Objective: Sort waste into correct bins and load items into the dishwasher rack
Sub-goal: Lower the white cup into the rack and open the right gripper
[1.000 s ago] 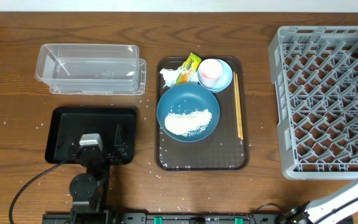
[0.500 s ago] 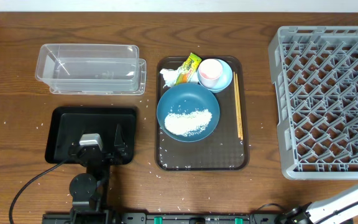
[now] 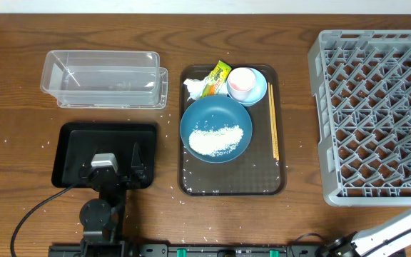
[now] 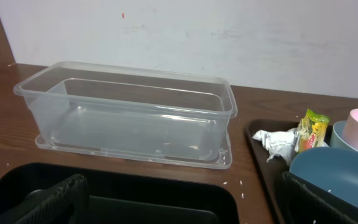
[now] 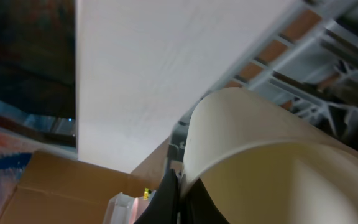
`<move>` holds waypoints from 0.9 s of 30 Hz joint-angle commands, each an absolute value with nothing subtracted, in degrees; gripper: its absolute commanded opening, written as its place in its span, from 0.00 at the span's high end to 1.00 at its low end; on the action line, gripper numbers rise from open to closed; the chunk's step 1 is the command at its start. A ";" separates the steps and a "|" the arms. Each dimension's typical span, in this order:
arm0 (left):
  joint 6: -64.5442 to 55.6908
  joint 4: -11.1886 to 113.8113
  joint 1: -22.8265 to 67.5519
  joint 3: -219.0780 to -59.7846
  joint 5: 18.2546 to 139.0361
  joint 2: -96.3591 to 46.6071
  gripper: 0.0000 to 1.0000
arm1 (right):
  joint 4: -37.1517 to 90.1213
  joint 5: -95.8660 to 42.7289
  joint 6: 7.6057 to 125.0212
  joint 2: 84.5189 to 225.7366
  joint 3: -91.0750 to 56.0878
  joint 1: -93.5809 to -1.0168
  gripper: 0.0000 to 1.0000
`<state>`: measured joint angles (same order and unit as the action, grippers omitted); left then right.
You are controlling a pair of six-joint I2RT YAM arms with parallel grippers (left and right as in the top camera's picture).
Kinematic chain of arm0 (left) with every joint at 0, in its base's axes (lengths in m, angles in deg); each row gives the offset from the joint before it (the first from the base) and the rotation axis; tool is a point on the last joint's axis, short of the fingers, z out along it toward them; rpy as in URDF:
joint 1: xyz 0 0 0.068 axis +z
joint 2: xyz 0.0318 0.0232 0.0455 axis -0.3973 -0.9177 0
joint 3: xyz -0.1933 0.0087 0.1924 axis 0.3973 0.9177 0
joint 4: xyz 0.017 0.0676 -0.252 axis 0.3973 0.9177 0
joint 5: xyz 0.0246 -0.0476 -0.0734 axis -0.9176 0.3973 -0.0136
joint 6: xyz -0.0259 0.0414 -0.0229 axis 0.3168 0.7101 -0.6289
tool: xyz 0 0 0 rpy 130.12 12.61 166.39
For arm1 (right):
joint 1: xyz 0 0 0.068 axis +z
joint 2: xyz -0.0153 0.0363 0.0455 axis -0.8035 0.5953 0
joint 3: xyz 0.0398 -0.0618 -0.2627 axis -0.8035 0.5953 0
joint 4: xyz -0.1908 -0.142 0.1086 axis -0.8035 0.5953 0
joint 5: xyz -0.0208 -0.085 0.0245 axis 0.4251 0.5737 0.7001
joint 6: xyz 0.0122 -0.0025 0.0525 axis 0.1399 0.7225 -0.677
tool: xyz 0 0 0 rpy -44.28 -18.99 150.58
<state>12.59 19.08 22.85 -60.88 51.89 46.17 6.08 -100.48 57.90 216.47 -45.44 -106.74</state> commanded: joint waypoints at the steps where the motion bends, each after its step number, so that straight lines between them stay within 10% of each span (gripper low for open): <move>1: 13.29 21.16 22.85 -59.78 50.34 46.50 0.02 | 6.39 -100.17 59.04 218.96 -45.44 -106.00 0.99; 20: 13.29 21.16 22.85 -59.78 50.32 46.50 0.02 | 17.43 -93.02 59.67 218.72 -45.44 -109.60 0.98; 27: 13.29 21.16 22.85 -59.78 50.34 46.50 0.02 | 35.50 -68.15 71.69 208.45 -45.46 -111.07 0.67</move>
<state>12.59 19.08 22.85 -60.88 51.89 46.17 34.04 -82.03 65.72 215.18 -45.39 -111.15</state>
